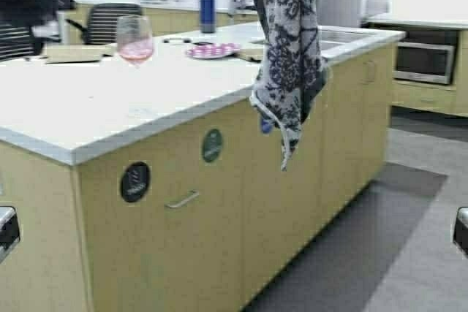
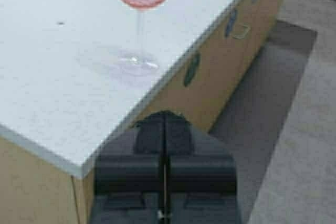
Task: Get the cloth and wipe up the spill under the wine glass
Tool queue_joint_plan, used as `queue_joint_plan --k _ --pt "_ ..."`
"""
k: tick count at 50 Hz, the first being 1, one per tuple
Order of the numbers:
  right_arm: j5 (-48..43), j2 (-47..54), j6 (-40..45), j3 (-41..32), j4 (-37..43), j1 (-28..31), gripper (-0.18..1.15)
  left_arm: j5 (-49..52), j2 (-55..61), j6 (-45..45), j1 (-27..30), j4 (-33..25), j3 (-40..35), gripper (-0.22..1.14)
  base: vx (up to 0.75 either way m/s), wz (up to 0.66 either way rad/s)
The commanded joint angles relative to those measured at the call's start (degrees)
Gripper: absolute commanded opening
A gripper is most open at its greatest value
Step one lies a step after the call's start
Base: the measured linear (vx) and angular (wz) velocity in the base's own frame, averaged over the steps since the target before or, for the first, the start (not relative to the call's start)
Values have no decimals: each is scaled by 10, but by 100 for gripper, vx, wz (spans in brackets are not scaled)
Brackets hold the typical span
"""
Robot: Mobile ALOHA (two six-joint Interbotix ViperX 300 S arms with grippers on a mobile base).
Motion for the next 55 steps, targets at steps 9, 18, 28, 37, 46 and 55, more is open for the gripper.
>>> queue_joint_plan --k 9,18,28,37,46,55 --pt "-10 -5 -3 -8 2 1 7 -115 136 1 -23 2 -40 3 21 21" --pt "-12 -2 -3 -11 2 1 7 -151 217 2 -34 23 -74 3 17 10" --pt "-12 5 -5 -7 2 1 7 -210 322 2 -44 28 -116 3 16 6" --pt "-12 18 -4 -1 2 1 7 -327 416 7 -45 33 -139 4 15 2" --pt "-12 25 -2 2 2 1 7 -417 485 10 -45 46 -160 15 14 -2" --pt "-12 31 -2 2 2 1 7 -434 530 10 -45 64 -182 37 13 1"
